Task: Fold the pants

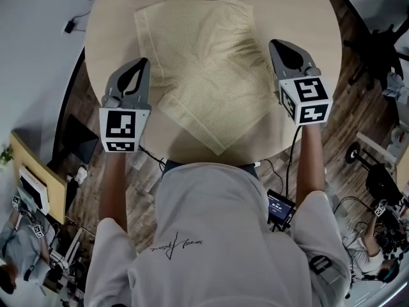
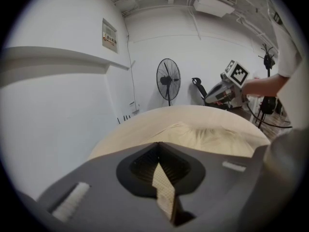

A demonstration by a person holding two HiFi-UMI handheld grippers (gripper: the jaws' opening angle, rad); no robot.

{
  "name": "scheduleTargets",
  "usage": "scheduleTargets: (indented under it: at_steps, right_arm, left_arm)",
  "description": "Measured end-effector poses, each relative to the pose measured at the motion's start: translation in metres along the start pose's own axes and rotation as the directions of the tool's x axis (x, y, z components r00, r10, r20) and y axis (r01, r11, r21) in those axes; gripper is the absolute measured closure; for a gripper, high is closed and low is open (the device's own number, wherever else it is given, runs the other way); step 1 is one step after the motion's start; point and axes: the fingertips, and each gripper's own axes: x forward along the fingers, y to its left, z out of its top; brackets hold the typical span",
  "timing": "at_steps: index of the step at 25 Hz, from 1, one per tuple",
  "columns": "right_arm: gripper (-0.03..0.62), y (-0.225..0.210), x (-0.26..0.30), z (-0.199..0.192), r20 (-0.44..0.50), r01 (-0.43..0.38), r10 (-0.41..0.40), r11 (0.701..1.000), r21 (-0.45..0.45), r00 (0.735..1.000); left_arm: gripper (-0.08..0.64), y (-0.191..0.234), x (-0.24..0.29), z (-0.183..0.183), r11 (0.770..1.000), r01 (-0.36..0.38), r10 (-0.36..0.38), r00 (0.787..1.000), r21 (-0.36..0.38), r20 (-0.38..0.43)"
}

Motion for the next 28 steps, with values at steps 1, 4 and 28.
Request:
scheduleTargets:
  at_steps: [1, 4, 28]
  right_arm:
    - [0.594, -0.001, 0.005, -0.001, -0.007, -0.006, 0.006, 1.0, -0.007, 1.0]
    - [0.594, -0.009, 0.02, -0.006, -0.033, -0.021, 0.02, 1.0, -0.024, 0.999]
    - [0.594, -0.032, 0.13, -0.021, -0.292, -0.156, 0.091, 0.966, -0.207, 0.952]
  left_arm:
    - [0.508, 0.003, 0.003, 0.0, 1.0, 0.005, -0.005, 1.0, -0.007, 0.005]
    - [0.508, 0.013, 0.017, -0.005, 0.999, 0.016, -0.016, 1.0, -0.03, 0.005]
    - [0.506, 0.125, 0.158, -0.087, 0.988, 0.08, -0.044, 0.966, 0.131, -0.256]
